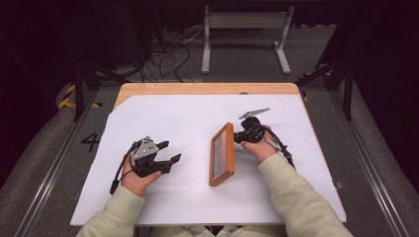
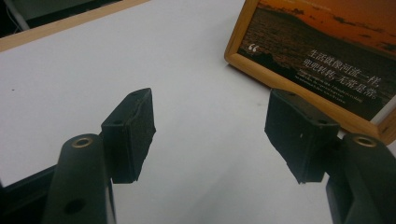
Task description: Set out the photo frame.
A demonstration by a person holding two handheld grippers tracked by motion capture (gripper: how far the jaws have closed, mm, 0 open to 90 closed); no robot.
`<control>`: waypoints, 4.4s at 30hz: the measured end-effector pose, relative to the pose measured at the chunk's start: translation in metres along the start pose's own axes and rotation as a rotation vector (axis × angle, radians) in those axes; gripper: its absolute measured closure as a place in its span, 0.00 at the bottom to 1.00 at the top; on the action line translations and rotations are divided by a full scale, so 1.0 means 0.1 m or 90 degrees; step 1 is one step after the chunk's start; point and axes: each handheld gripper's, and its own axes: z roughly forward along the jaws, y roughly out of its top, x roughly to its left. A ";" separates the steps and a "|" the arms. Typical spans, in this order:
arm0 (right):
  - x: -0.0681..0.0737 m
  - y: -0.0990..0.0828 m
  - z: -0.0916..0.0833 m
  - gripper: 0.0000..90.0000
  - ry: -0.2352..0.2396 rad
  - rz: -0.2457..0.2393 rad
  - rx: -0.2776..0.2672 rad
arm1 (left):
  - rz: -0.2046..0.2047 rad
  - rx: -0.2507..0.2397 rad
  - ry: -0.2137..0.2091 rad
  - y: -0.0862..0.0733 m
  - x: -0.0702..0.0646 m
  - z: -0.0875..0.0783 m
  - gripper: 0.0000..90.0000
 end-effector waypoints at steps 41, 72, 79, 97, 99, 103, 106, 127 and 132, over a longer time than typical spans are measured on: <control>0.74 0.16 -0.80 0.29 0.001 0.002 0.031 | 0.007 0.030 0.010 0.02 -0.05 -0.02 0.38; 0.76 0.16 -0.19 0.40 0.009 0.084 0.151 | 0.008 0.028 0.011 0.02 -0.04 -0.03 0.38; 0.76 0.15 -0.19 0.43 0.005 0.103 0.151 | 0.007 0.027 0.009 0.02 -0.04 -0.03 0.38; 0.74 0.21 -0.29 0.76 -0.003 0.115 0.209 | 0.008 0.022 0.014 0.03 -0.04 -0.04 0.38; 0.72 0.21 -0.30 0.77 0.003 0.123 0.209 | 0.008 0.022 0.014 0.03 -0.04 -0.04 0.38; 0.71 0.24 -0.34 0.83 0.047 0.129 0.205 | 0.005 0.019 0.015 0.03 -0.04 -0.05 0.38; 0.77 0.29 -0.40 0.84 0.025 0.083 0.211 | 0.006 0.019 0.015 0.03 -0.04 -0.05 0.38; 0.93 0.69 -0.67 0.84 0.027 -0.281 0.332 | 0.002 0.022 0.019 0.01 -0.02 -0.07 0.38; 0.99 0.72 -0.59 0.84 0.060 -0.363 0.364 | -0.001 0.021 0.018 0.00 -0.02 -0.07 0.38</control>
